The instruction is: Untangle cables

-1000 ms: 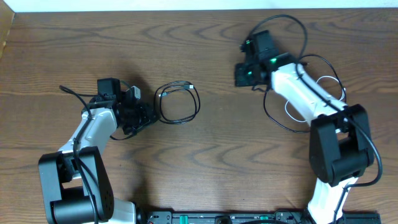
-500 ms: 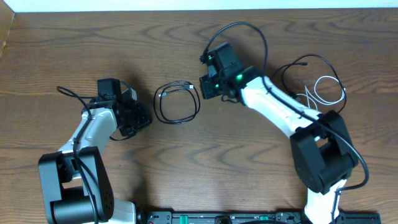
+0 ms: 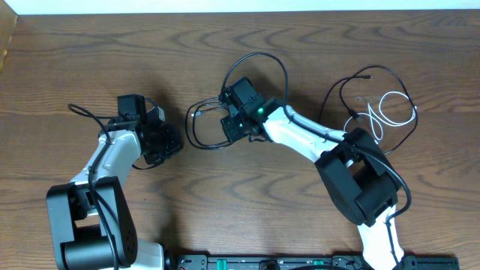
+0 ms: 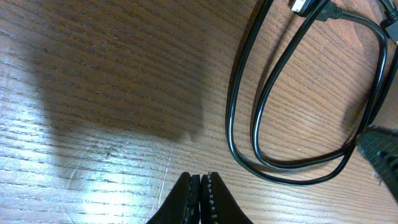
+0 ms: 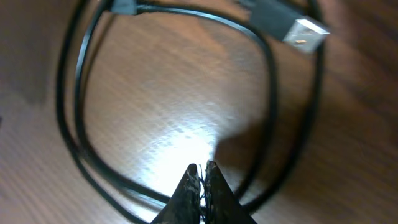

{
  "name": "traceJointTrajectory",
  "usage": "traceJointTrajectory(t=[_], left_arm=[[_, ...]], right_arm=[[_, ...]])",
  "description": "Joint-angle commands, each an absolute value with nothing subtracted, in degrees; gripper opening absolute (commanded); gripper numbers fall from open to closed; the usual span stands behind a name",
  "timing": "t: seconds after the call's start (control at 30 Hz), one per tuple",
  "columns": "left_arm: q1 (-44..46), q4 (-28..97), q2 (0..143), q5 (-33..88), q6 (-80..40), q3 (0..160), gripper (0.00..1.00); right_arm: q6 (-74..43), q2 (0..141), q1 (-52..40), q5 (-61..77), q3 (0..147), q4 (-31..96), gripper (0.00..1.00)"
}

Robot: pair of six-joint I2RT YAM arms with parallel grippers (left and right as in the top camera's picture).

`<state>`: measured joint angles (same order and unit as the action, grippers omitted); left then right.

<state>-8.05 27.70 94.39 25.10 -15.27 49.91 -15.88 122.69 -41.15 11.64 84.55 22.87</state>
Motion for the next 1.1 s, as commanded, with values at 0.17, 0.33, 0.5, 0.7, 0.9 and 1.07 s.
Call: traceJointTrajectory(t=[0.17, 0.33, 0.5, 0.7, 0.9, 1.07], left_arm=[[-8.27, 27.94, 94.74, 24.34, -15.79, 49.69, 0.08], [-8.27, 27.92, 94.74, 24.34, -15.79, 49.69, 0.08], [-8.27, 27.94, 94.74, 24.34, -15.79, 49.69, 0.08], [-8.27, 27.94, 94.74, 24.34, -15.79, 49.69, 0.08], [-8.27, 27.99, 94.74, 24.34, -15.79, 49.69, 0.08], [-8.27, 27.99, 94.74, 24.36, -15.79, 49.69, 0.08]], right_arm=[[-15.20, 122.93, -43.88, 11.77, 84.14, 25.04, 0.02], [-15.18, 122.93, -45.08, 11.77, 84.14, 27.03, 0.04], [-15.20, 122.93, -46.13, 11.77, 84.14, 30.37, 0.05], [-15.40, 122.93, -46.28, 12.25, 84.14, 34.24, 0.03], [-15.40, 122.91, -46.09, 13.34, 84.16, 34.33, 0.06], [-16.38, 122.91, -44.66, 13.89, 84.71, 36.23, 0.06]])
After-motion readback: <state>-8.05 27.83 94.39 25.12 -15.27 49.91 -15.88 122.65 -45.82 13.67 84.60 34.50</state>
